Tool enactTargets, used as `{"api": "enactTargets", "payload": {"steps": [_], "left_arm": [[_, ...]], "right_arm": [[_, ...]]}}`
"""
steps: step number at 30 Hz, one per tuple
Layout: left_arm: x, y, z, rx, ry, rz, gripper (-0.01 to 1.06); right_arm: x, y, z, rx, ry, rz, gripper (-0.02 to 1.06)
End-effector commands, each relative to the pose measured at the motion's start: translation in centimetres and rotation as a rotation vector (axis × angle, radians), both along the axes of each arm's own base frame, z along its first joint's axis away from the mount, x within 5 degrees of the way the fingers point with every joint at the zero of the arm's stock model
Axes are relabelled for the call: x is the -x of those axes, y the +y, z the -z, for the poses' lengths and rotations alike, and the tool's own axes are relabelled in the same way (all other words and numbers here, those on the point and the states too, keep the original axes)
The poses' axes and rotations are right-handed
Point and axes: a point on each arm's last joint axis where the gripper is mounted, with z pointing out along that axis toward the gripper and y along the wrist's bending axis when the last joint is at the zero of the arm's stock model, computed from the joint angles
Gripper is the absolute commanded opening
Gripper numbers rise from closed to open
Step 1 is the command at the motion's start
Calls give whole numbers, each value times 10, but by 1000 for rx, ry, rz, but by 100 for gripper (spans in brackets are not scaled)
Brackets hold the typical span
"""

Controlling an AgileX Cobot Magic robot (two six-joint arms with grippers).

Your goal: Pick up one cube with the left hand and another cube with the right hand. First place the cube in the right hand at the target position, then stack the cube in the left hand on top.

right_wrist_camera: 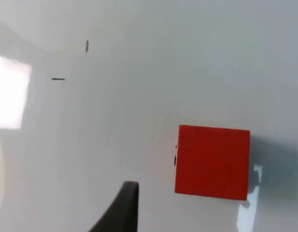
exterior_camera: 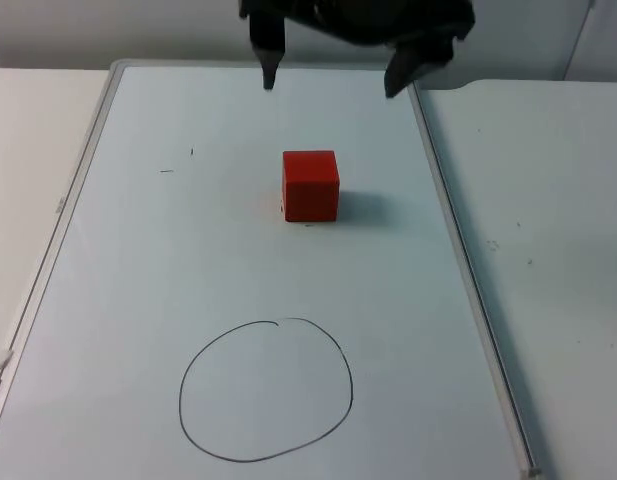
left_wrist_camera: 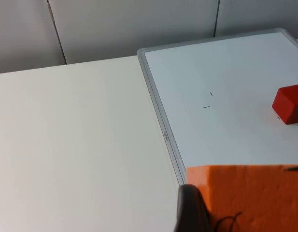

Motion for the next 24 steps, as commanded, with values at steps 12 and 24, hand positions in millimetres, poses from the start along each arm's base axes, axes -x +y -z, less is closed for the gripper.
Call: {"api": "enactTargets", "payload": {"steps": [12, 24], "left_arm": [[1, 0, -1, 1, -18, 7, 0], [1, 0, -1, 1, -18, 7, 0]], "right_arm": [[-15, 11, 79, 24, 67, 43, 96], [-21, 15, 92, 2, 20, 23, 83]]}}
